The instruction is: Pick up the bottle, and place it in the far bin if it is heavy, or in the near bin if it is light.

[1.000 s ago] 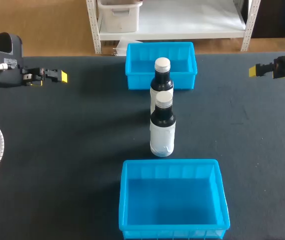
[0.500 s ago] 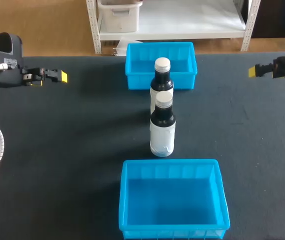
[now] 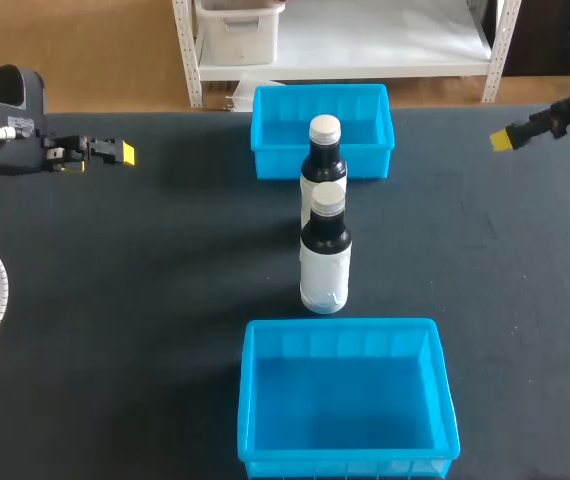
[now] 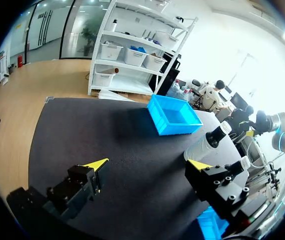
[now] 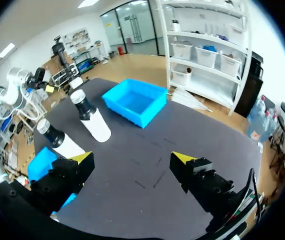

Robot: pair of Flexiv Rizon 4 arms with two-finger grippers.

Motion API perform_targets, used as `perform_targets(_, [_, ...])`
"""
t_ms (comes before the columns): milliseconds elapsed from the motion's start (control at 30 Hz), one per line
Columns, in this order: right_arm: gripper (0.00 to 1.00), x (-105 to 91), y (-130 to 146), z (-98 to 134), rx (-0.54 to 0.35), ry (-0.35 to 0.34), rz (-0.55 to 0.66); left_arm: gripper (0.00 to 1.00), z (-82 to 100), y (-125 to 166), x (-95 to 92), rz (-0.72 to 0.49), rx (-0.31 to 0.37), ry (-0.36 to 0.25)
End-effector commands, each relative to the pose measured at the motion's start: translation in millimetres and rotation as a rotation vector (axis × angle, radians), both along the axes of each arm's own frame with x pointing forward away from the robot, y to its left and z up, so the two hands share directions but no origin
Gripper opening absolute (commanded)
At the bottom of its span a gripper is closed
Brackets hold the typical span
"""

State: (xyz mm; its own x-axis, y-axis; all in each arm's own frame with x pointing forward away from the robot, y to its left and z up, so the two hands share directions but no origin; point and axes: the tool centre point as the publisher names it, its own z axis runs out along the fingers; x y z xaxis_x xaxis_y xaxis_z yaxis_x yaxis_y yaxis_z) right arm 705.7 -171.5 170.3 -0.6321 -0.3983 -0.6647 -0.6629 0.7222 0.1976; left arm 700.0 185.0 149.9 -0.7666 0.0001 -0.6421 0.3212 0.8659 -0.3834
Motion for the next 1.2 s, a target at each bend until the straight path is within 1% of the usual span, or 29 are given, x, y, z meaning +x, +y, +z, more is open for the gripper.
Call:
perform_targets(33, [1.0, 8.9, -4, 1, 0.161, 0.121, 0.41, 1.0, 0.0, 0, 0.0, 0.0, 0.0, 0.0])
perform_targets(233, [1.0, 8.9, -4, 1, 0.161, 0.121, 0.41, 1.0, 0.0, 0, 0.0, 0.0, 0.0, 0.0])
perform_targets(267, [1.0, 10.2, 1, 1, 0.156, 0.063, 0.467, 1.0, 0.0, 0, 0.0, 0.0, 0.0, 0.0])
perform_targets(300, [1.0, 10.5, 8, 1, 0.149, 0.019, 0.524, 1.0, 0.0, 0, 0.0, 0.0, 0.0, 0.0])
perform_targets(333, [1.0, 9.7, 15, 1, 0.124, -0.024, 0.563, 1.0, 0.0, 0, 0.0, 0.0, 0.0, 0.0])
perform_targets(367, [1.0, 8.4, 22, 1, 0.113, -0.058, 0.592, 1.0, 0.0, 0, 0.0, 0.0, 0.0, 0.0])
perform_targets(400, [1.0, 5.6, 29, 0, 0.123, -0.091, 0.639, 1.0, 0.0, 0, 0.0, 0.0, 0.0, 0.0])
perform_targets(500, [1.0, -3.7, 46, -4, 0.111, -0.133, 0.694, 1.0, 0.0, 0, 0.0, 0.0, 0.0, 0.0])
perform_targets(600, [1.0, -16.9, 67, -11, 0.071, -0.153, 0.723, 1.0, 0.0, 0, 0.0, 0.0, 0.0, 0.0])
perform_targets(667, [1.0, -24.9, 79, -15, 0.069, -0.179, 0.747, 1.0, 0.0, 0, 0.0, 0.0, 0.0, 0.0])
perform_targets(733, [1.0, -33.0, 91, -17, 0.058, -0.191, 0.775, 1.0, 0.0, 0, 0.0, 0.0, 0.0, 0.0])
perform_targets(833, [1.0, -42.6, 112, -21, 0.013, -0.201, 0.812, 1.0, 0.0, 0, 0.0, 0.0, 0.0, 0.0])
perform_targets(1000, [1.0, -52.2, 135, -25, -0.026, -0.215, 0.784, 1.0, 0.0, 0, 0.0, 0.0, 0.0, 0.0])
perform_targets(1200, [1.0, -61.2, 156, -31, -0.024, -0.23, 0.753, 1.0, 0.0, 0, 0.0, 0.0, 0.0, 0.0])
